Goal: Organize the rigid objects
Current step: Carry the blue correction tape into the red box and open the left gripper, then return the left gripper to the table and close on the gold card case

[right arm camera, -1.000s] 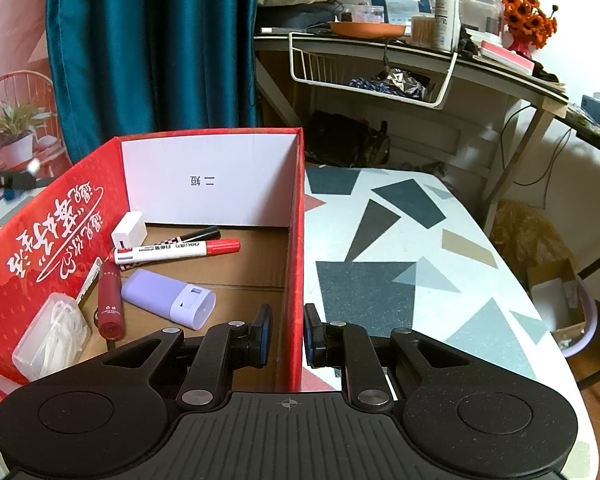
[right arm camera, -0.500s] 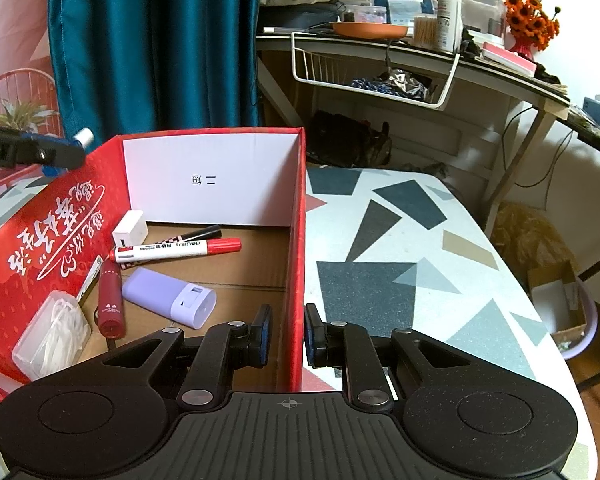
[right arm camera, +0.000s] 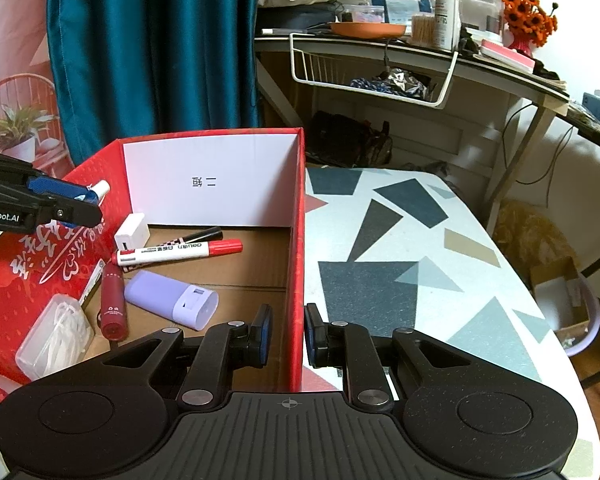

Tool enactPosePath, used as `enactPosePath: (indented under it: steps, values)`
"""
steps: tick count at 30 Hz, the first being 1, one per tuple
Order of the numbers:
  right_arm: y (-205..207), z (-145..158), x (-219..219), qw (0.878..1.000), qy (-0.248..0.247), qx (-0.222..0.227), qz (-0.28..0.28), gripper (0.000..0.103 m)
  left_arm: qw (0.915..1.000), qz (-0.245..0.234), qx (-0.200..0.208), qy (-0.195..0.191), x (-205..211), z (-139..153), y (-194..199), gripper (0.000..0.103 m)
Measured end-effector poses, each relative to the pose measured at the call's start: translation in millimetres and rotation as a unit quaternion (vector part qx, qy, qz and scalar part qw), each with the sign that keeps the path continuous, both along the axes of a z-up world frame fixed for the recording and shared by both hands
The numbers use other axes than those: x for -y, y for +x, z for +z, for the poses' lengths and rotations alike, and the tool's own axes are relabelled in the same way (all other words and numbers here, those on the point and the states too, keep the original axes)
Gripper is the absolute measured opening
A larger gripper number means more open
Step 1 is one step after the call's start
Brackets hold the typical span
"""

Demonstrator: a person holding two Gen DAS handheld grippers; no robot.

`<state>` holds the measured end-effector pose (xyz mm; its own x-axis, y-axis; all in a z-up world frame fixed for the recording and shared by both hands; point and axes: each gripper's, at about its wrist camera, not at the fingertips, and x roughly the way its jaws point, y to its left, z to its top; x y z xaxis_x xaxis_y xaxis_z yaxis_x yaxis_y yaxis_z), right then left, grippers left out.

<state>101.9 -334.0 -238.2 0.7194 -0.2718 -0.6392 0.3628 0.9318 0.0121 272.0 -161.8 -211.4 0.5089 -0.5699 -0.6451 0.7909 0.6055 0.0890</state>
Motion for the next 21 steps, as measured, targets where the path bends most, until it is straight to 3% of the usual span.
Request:
enactPosePath:
  steps: [5,7,9,15,21]
  values:
    - [0,0,0,1.000,0.000,0.000,0.000,0.017,0.9999,0.002,-0.006,-0.014,-4,2,1,0.045]
    - [1,0,0,1.000,0.001,-0.001,0.000,0.017,0.9997,0.010,0.001,-0.024,-6,5,-1,0.054]
    - [1,0,0,1.000,0.001,0.000,0.000,0.017,0.9989,0.018,0.006,-0.043,-11,10,-3,0.071]
    - [1,0,0,1.000,0.002,0.000,0.000,0.017,0.9952,0.045,0.023,-0.084,-29,27,-2,0.099]
    - [1,0,0,1.000,0.002,0.000,0.000,0.018,0.9921,0.093,0.021,-0.082,-56,28,14,0.103]
